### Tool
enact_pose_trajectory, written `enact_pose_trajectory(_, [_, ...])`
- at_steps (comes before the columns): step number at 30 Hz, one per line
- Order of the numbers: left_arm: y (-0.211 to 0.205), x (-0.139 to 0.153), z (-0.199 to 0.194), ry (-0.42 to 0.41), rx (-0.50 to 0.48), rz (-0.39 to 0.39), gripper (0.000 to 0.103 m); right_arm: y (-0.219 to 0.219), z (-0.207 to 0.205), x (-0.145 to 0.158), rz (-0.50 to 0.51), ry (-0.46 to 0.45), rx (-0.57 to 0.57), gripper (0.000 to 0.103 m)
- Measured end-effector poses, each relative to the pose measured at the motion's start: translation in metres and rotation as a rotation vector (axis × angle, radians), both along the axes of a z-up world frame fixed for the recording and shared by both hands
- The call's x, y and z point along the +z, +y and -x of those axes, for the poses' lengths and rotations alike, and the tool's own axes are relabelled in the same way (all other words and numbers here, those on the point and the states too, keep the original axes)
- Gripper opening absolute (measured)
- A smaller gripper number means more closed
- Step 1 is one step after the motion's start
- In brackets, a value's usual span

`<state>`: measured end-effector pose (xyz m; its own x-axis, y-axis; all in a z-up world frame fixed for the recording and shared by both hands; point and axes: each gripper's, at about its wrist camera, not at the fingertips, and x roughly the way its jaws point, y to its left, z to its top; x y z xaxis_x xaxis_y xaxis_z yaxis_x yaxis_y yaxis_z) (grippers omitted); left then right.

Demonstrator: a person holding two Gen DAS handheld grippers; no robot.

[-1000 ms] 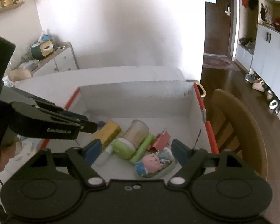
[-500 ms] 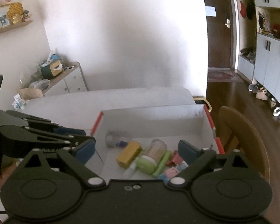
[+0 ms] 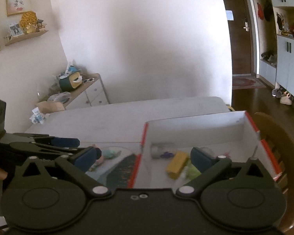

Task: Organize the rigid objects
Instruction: 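Withdraw both grippers from the box back to the pile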

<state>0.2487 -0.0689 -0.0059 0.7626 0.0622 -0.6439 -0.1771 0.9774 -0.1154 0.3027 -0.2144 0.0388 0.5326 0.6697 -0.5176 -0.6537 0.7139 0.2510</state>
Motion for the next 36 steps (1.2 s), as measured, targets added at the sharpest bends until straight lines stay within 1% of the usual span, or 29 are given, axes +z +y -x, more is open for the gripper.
enact_pose_trajectory(3, [0.023, -0.004, 0.015, -0.006, 0.025, -0.008, 0.082, 0.018, 0.01, -0.002, -0.003, 0.011, 0.002, 0.103])
enact_pose_trajectory(8, [0.06, -0.013, 0.033, 0.001, 0.072, -0.04, 0.083, 0.052, 0.027, -0.011, 0.013, 0.031, 0.004, 0.103])
enact_pose_trajectory(13, [0.103, -0.027, 0.051, 0.006, 0.121, -0.035, 0.083, 0.082, 0.039, -0.02, 0.041, 0.045, -0.005, 0.103])
enact_pose_trajectory(19, [0.136, -0.047, 0.063, 0.006, 0.127, -0.046, 0.083, 0.114, 0.044, -0.024, 0.086, 0.044, -0.013, 0.103])
enact_pose_trajectory(22, [0.148, -0.058, 0.063, 0.017, 0.118, -0.031, 0.083, 0.133, 0.042, -0.028, 0.119, 0.043, 0.009, 0.103])
enact_pose_trajectory(28, [0.161, -0.083, 0.06, 0.029, 0.11, -0.025, 0.083, 0.159, 0.031, -0.042, 0.168, 0.066, -0.009, 0.102])
enact_pose_trajectory(33, [0.178, -0.101, 0.05, 0.05, 0.121, 0.021, 0.083, 0.177, 0.022, -0.055, 0.214, 0.074, -0.029, 0.1])
enact_pose_trajectory(36, [0.185, -0.109, 0.043, 0.055, 0.123, 0.045, 0.083, 0.183, 0.014, -0.063, 0.225, 0.092, -0.05, 0.099])
